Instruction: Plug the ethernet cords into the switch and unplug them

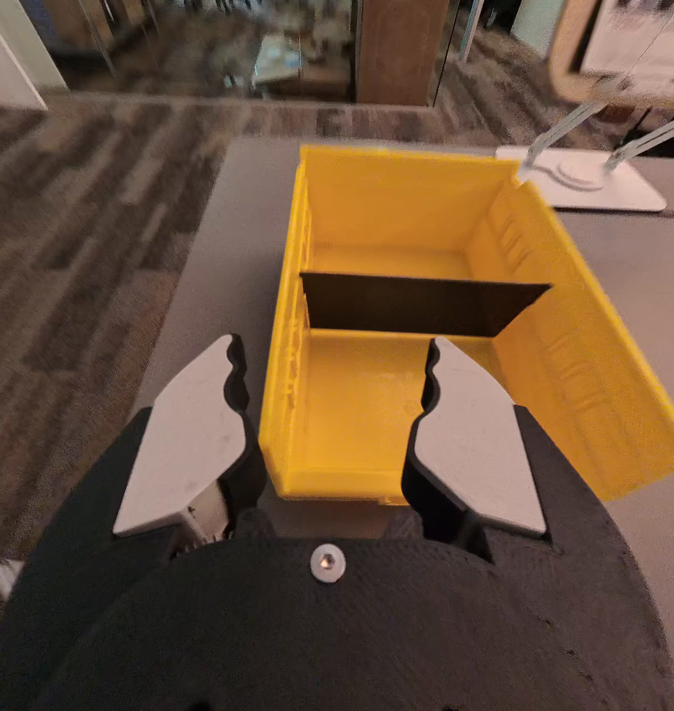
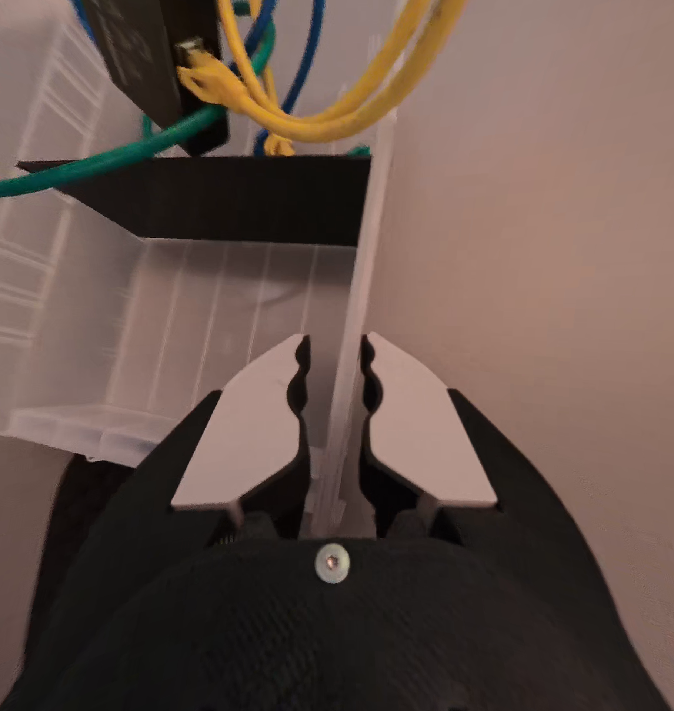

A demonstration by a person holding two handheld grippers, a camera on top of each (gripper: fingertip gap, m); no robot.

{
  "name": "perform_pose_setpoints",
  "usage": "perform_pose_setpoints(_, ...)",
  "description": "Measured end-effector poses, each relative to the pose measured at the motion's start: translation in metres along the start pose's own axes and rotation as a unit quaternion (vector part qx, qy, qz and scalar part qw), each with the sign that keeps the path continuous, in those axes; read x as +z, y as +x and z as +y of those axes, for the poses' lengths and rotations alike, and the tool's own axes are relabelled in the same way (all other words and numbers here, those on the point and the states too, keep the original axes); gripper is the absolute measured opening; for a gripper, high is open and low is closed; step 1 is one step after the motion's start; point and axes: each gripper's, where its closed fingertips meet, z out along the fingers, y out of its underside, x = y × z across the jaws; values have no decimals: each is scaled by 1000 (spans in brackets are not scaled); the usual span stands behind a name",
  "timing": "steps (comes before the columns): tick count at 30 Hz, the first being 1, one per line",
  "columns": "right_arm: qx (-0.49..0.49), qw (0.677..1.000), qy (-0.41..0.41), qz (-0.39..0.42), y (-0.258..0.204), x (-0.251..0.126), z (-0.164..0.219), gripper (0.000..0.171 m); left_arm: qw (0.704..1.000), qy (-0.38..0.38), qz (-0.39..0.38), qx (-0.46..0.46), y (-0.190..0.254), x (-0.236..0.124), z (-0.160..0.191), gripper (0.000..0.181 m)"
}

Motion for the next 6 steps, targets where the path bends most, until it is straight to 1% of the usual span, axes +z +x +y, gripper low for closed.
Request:
perform_pose_setpoints(1, 18, 1000, -3, 7, 3, 0, 0, 19, 1000, -19, 5, -10, -7, 9, 11, 91)
perform_pose_setpoints(2, 19, 1000, -6, 10, 3, 0, 0, 18, 999, -32, 16, -15, -10, 18, 20, 91)
perform_pose_setpoints(3, 20, 1000, -12, 19, 5, 0, 1, 15, 998, -45, 24, -20, -13, 25, 28, 86)
perform_pose_setpoints(5, 13, 998, -24, 51, 8, -1, 2, 9, 997, -78, 15, -12, -23, 37, 43, 76)
perform_pose_setpoints(6, 2, 997, -31, 68, 9, -2, 3, 7, 996, -90, 18, -8, -25, 42, 49, 65)
